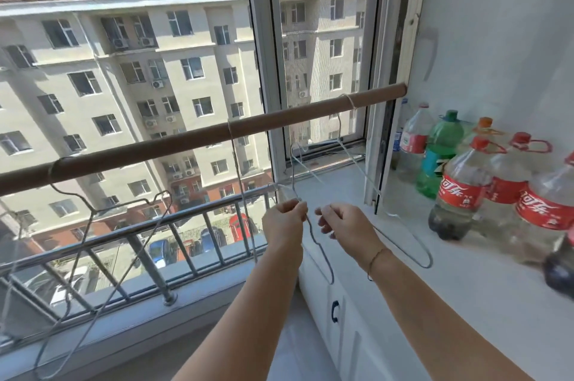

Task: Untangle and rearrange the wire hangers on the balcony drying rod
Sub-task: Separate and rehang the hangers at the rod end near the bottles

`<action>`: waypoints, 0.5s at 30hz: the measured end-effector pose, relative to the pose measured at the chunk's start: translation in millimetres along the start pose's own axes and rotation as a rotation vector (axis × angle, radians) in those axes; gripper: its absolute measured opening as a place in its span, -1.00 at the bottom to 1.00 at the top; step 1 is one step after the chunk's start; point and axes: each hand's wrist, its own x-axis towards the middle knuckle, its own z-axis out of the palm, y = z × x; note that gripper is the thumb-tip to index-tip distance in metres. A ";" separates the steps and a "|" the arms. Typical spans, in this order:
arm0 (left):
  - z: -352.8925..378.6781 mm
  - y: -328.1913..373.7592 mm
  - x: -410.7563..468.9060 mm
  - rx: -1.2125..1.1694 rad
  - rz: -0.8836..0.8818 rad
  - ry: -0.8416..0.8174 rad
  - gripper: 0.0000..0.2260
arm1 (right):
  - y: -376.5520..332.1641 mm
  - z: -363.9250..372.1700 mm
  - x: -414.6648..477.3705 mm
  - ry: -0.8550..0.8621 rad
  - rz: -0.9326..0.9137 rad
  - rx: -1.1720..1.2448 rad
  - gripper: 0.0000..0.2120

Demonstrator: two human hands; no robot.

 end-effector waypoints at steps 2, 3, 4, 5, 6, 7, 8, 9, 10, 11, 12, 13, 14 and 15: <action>-9.8 -22.4 -4.5 0.084 0.007 -0.006 -0.89 | 11.4 3.4 -4.9 0.005 0.006 -0.064 -0.77; -14.9 -31.4 -6.3 0.127 0.021 -0.011 -0.87 | 15.3 5.0 -6.6 -0.008 -0.005 -0.099 -0.77; -20.1 -38.7 -7.3 0.172 0.037 -0.013 -0.87 | 19.0 6.8 -7.5 -0.030 -0.031 -0.148 -0.74; -25.7 -44.6 -8.4 0.215 0.059 -0.008 -0.87 | 22.7 9.0 -7.7 -0.056 -0.070 -0.214 -0.69; -31.5 -49.4 -8.8 0.257 0.084 0.001 -0.87 | 26.5 11.4 -7.6 -0.079 -0.114 -0.293 -0.63; -37.1 -53.6 -9.0 0.296 0.109 0.002 -0.86 | 30.4 13.6 -7.5 -0.092 -0.153 -0.374 -0.58; -42.4 -56.9 -9.1 0.338 0.137 -0.004 -0.86 | 34.4 15.4 -7.3 -0.097 -0.183 -0.448 -0.54; -47.2 -59.5 -8.9 0.374 0.163 -0.013 -0.86 | 38.4 16.8 -7.3 -0.101 -0.204 -0.516 -0.51; -51.0 -61.2 -8.8 0.409 0.189 -0.026 -0.86 | 42.7 17.7 -7.2 -0.107 -0.218 -0.584 -0.49; -54.0 -62.0 -9.0 0.443 0.212 -0.042 -0.86 | 46.9 18.1 -6.8 -0.116 -0.222 -0.650 -0.49; -56.4 -62.3 -9.1 0.477 0.227 -0.060 -0.86 | 50.8 18.1 -6.2 -0.123 -0.219 -0.706 -0.51; -58.0 -62.4 -8.9 0.504 0.237 -0.082 -0.86 | 54.0 17.4 -6.3 -0.127 -0.215 -0.744 -0.55; -59.1 -62.4 -8.9 0.520 0.247 -0.104 -0.87 | 56.6 16.5 -7.3 -0.131 -0.213 -0.757 -0.62; -59.7 -62.3 -9.2 0.527 0.259 -0.123 -0.88 | 58.3 15.3 -9.9 -0.139 -0.203 -0.736 -0.71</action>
